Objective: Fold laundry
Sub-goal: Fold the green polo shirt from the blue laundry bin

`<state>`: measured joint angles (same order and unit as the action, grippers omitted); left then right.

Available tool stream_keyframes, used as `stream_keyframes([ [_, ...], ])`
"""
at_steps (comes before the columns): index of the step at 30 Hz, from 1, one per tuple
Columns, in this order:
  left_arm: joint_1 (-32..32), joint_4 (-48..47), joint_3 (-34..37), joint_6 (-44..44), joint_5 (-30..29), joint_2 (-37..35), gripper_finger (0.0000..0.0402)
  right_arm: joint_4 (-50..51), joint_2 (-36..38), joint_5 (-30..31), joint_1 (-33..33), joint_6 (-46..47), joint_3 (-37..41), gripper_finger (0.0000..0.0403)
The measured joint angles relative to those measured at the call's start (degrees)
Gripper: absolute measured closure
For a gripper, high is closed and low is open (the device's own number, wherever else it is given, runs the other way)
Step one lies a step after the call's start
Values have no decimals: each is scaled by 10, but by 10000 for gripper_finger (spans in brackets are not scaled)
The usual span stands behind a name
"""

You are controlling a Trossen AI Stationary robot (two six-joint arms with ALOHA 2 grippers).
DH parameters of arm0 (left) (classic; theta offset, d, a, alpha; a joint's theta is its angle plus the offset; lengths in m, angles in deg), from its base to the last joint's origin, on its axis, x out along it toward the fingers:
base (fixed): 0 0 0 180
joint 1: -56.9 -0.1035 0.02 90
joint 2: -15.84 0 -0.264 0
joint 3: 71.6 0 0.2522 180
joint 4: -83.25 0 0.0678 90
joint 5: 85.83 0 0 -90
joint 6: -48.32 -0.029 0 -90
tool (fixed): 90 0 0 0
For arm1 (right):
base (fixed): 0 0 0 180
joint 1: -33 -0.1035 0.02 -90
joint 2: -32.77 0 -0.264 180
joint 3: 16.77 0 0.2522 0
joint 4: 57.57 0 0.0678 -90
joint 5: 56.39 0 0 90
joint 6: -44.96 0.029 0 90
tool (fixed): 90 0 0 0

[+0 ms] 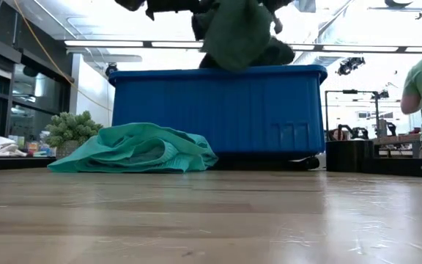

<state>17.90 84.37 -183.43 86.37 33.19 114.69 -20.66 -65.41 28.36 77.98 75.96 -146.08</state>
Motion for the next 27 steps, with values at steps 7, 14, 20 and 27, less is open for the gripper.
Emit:
stream_keyframes([
  [7,-41,-11,-4,9,19,-34,401,42,-14,33,9,-30,0,252],
  [14,-62,5,-4,45,20,-62,401,47,-1,33,39,-30,0,248],
  [20,-35,95,-4,142,51,-73,401,49,11,31,52,-31,0,247],
  [27,24,169,-4,219,67,-73,401,36,38,-60,53,-41,0,318],
])
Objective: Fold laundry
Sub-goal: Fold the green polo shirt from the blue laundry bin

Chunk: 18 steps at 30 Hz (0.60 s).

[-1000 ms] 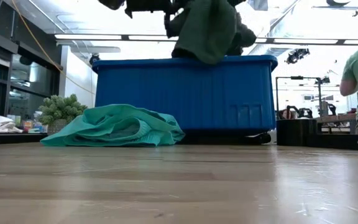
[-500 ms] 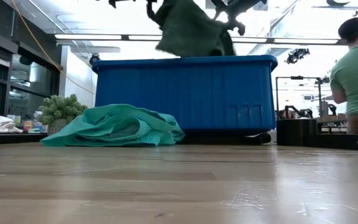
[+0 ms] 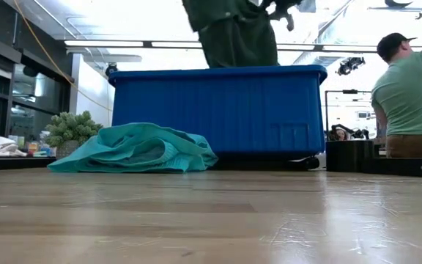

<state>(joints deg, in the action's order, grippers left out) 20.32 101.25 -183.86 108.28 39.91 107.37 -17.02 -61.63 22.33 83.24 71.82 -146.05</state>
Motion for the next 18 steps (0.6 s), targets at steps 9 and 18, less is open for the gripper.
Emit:
stream_keyframes([
  [9,47,-9,-82,-10,-3,0,401,-76,82,-93,-84,27,1,399],
  [18,92,-74,-207,-105,-18,0,401,-233,178,-195,-162,28,0,401],
])
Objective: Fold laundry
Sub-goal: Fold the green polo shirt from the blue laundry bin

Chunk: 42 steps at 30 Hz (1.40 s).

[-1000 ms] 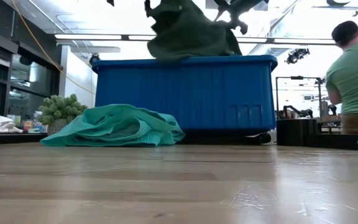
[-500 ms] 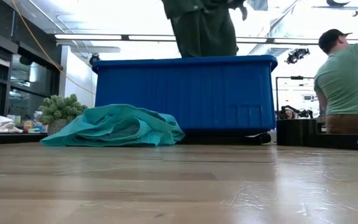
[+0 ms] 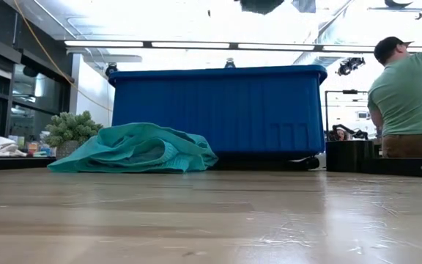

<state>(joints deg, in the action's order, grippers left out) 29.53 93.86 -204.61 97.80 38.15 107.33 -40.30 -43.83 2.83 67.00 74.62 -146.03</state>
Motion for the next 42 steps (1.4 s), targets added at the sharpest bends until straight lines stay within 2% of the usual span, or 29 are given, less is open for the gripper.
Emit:
stream_keyframes([
  [2,21,-40,-17,-20,1,0,401,21,14,-27,-16,9,0,402],
  [5,58,-128,-35,-45,5,0,401,97,31,-33,-49,13,0,402],
  [9,114,-331,-46,-101,-17,-4,401,243,46,3,-102,0,0,402],
  [12,156,-533,-46,-176,-106,-10,401,365,46,71,-163,-5,0,402],
  [15,186,-727,-46,-204,-232,-15,401,487,36,164,-226,-11,1,403],
  [17,203,-831,-46,-210,-296,-16,401,552,26,220,-264,8,1,403],
  [19,223,-901,-46,-211,-332,-15,401,594,11,269,-302,37,1,403],
  [24,280,-951,-36,-229,-365,-16,401,668,-41,349,-377,109,1,403],
  [33,329,-1099,-34,-236,-445,-13,401,796,-153,385,-441,165,1,403],
  [37,341,-1103,-34,-216,-469,-18,402,845,-176,413,-449,163,1,403],
  [42,368,-1069,-34,-188,-517,-20,401,850,-165,423,-446,132,1,403],
])
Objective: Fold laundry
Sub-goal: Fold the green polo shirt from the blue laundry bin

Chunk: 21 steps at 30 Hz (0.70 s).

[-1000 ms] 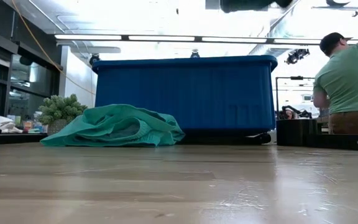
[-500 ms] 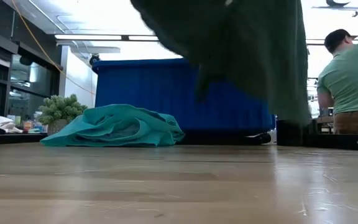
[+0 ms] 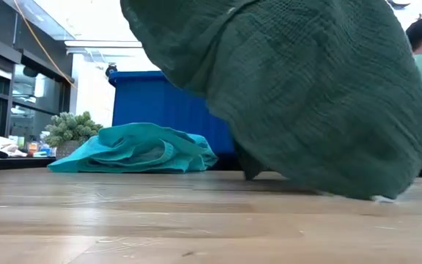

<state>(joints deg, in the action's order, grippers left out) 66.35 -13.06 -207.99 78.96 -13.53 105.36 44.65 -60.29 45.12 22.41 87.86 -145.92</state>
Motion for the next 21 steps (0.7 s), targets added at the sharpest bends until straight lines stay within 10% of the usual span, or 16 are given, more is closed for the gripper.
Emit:
stream_keyframes([
  [7,16,108,81,10,-19,-16,401,6,38,19,13,-19,0,403],
  [21,-6,511,461,66,51,-190,401,16,47,18,26,-35,0,403],
])
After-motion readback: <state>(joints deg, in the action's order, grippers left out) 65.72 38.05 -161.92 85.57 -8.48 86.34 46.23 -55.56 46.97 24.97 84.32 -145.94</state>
